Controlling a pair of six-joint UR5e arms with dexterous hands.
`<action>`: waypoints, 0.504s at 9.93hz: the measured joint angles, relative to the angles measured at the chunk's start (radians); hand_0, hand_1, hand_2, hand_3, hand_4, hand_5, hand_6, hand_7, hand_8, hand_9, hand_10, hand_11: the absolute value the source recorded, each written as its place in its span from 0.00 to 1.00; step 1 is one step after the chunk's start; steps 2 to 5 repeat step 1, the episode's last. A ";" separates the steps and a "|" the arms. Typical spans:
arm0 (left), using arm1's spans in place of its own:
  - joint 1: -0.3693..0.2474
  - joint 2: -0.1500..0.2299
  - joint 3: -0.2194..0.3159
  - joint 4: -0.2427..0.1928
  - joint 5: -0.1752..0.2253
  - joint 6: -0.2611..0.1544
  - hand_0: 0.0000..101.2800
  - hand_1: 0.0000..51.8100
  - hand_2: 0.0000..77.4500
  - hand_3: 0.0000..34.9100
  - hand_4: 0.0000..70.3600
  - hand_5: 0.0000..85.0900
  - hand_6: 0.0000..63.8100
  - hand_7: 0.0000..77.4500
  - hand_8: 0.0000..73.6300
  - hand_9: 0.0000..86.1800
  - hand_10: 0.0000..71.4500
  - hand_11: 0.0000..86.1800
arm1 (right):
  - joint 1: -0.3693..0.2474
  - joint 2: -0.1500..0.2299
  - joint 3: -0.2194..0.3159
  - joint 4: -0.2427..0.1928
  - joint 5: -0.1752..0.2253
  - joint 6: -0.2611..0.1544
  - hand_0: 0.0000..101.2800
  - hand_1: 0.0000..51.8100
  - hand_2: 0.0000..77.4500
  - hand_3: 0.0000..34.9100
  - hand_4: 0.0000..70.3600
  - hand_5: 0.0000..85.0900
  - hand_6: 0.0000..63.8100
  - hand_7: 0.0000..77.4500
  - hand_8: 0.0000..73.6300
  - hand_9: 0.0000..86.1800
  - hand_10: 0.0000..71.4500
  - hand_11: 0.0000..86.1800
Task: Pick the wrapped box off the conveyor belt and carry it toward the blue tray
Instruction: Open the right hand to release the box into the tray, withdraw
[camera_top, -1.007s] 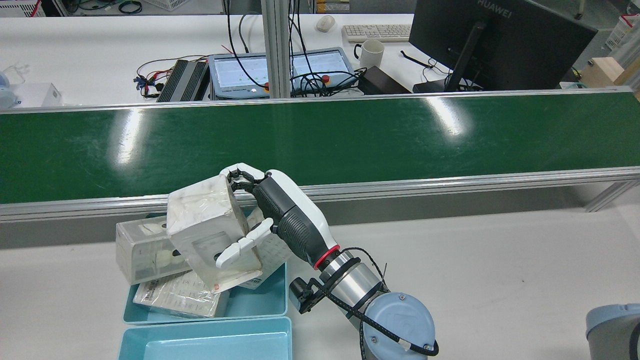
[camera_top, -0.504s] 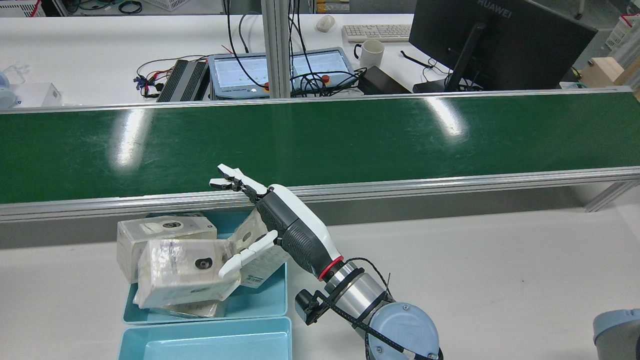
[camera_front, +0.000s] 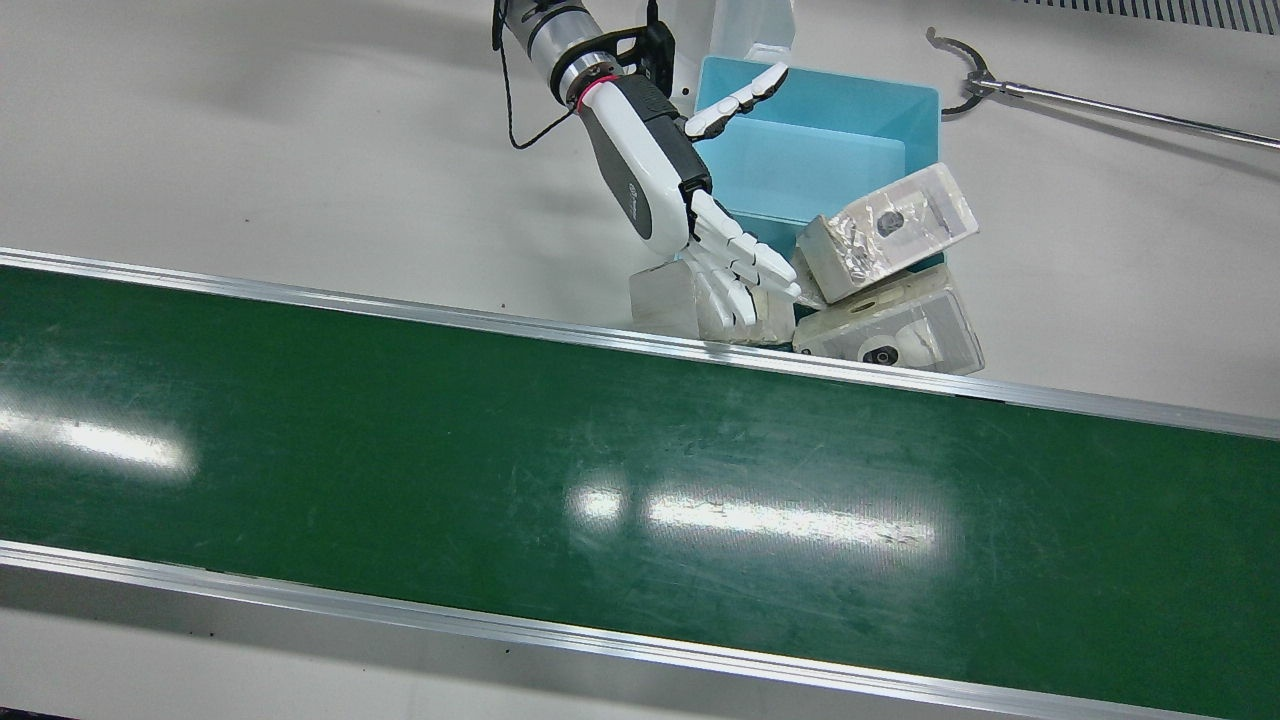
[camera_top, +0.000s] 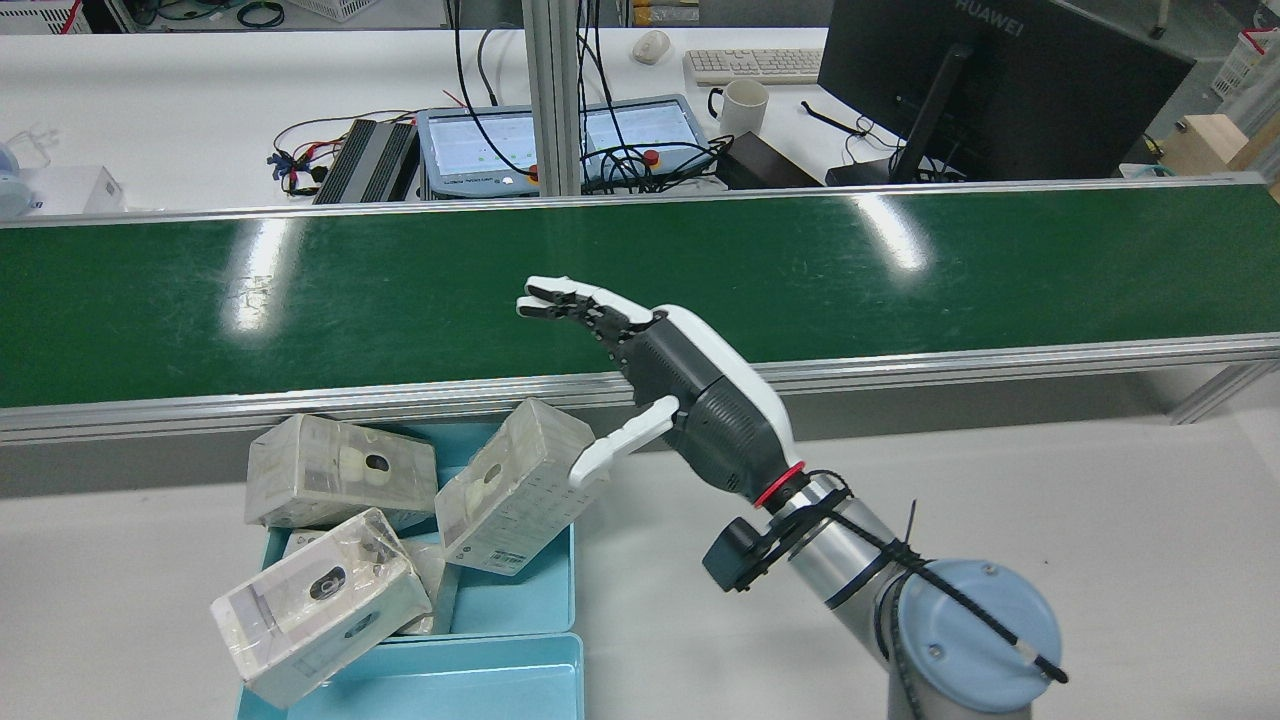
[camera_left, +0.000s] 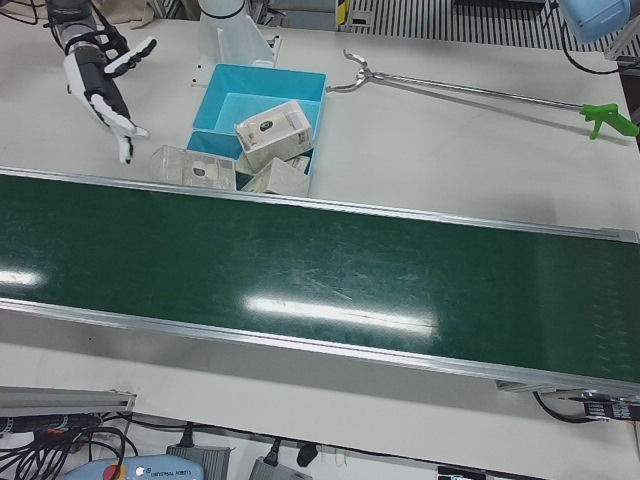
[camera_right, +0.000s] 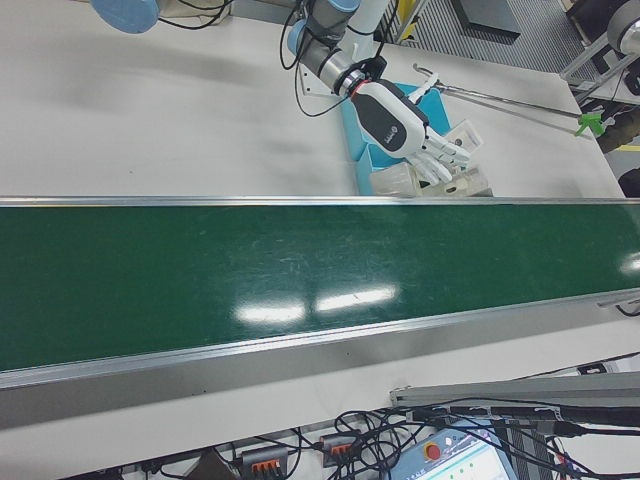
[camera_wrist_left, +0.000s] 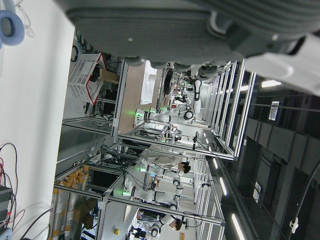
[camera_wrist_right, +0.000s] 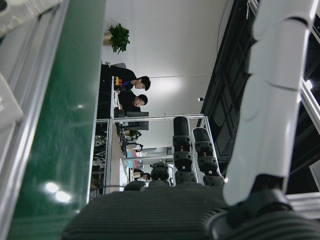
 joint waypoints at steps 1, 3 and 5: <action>0.000 0.000 0.000 0.000 0.000 0.000 0.00 0.00 0.01 0.00 0.00 0.01 0.00 0.01 0.01 0.01 0.00 0.01 | 0.056 -0.059 0.040 -0.007 -0.011 0.059 0.46 0.20 0.01 0.00 0.21 0.19 0.17 0.30 0.11 0.01 0.00 0.01; 0.000 0.000 0.000 0.000 0.000 0.000 0.00 0.00 0.01 0.00 0.00 0.01 0.00 0.01 0.01 0.01 0.00 0.01 | 0.056 -0.059 0.040 -0.007 -0.011 0.059 0.46 0.20 0.01 0.00 0.21 0.19 0.17 0.30 0.11 0.01 0.00 0.01; 0.000 0.000 0.000 0.000 0.000 0.000 0.00 0.00 0.01 0.00 0.00 0.01 0.00 0.01 0.01 0.01 0.00 0.01 | 0.056 -0.059 0.040 -0.007 -0.011 0.059 0.46 0.20 0.01 0.00 0.21 0.19 0.17 0.30 0.11 0.01 0.00 0.01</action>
